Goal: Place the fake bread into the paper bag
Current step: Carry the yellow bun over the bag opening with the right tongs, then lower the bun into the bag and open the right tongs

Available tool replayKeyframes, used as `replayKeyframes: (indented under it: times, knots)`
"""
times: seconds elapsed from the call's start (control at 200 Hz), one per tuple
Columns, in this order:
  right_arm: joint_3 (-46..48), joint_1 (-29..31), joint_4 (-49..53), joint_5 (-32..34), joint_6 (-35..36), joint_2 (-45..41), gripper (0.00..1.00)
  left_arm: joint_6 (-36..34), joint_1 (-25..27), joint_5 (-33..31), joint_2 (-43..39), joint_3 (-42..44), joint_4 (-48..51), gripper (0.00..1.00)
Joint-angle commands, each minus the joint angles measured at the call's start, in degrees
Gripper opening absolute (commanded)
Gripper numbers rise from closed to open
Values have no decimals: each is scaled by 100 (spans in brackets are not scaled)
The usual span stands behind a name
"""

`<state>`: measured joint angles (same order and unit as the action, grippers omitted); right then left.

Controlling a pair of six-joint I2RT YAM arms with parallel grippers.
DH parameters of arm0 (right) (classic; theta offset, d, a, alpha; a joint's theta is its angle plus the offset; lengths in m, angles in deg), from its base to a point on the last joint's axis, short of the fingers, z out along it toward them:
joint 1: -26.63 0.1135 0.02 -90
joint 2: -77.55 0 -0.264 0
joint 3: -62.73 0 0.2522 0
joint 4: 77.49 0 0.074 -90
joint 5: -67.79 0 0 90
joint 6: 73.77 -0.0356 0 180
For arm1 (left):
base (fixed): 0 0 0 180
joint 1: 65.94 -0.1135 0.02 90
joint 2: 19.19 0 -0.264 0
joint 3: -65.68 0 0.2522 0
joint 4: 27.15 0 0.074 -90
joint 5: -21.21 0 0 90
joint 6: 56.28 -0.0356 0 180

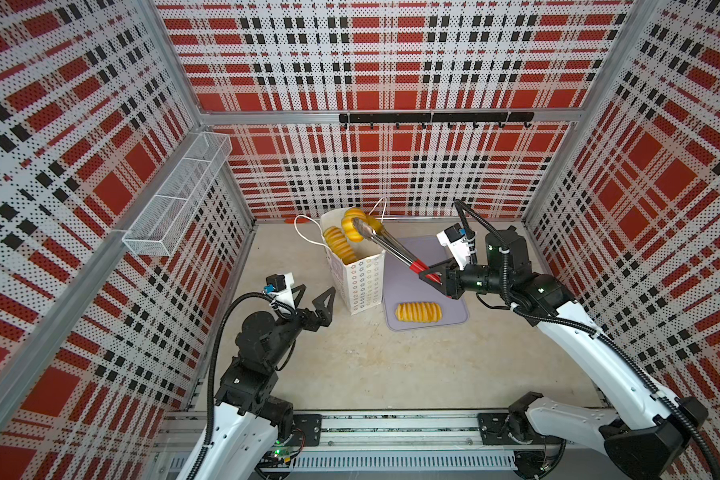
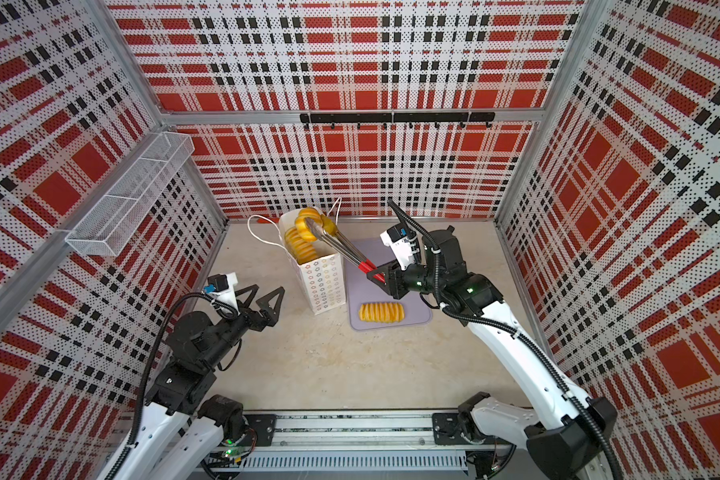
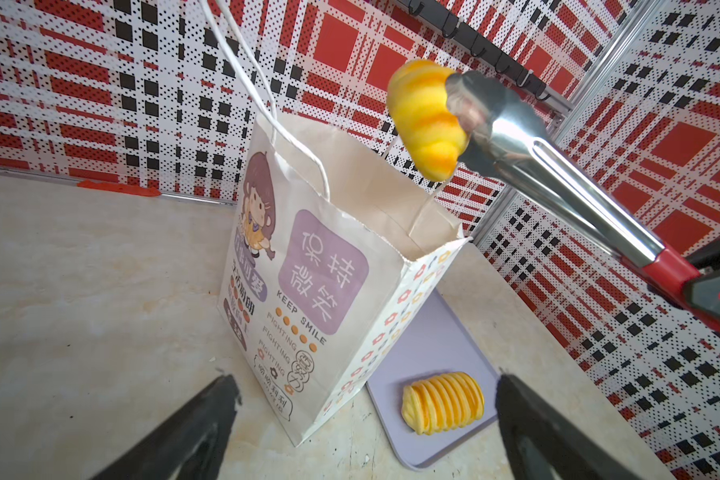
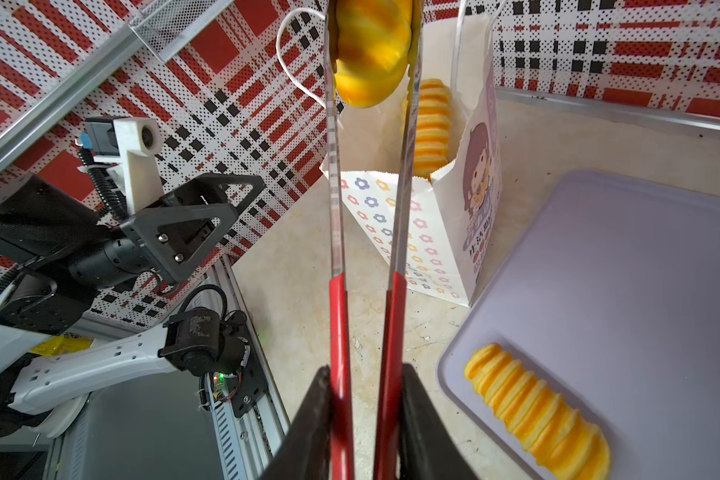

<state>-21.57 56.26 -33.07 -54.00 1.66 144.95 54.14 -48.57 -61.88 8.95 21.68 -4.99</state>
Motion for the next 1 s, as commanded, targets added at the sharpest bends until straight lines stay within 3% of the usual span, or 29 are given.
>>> replayKeyframes:
  times: [0.0, 0.992]
  knots:
    - [-159, 127, -126, 169, 147, 90, 27, 0, -105, 68, 5, 62, -84, 100]
    - [-548, 606, 416, 1165, 410, 544, 31, 29, -189, 179, 96, 79, -128, 100]
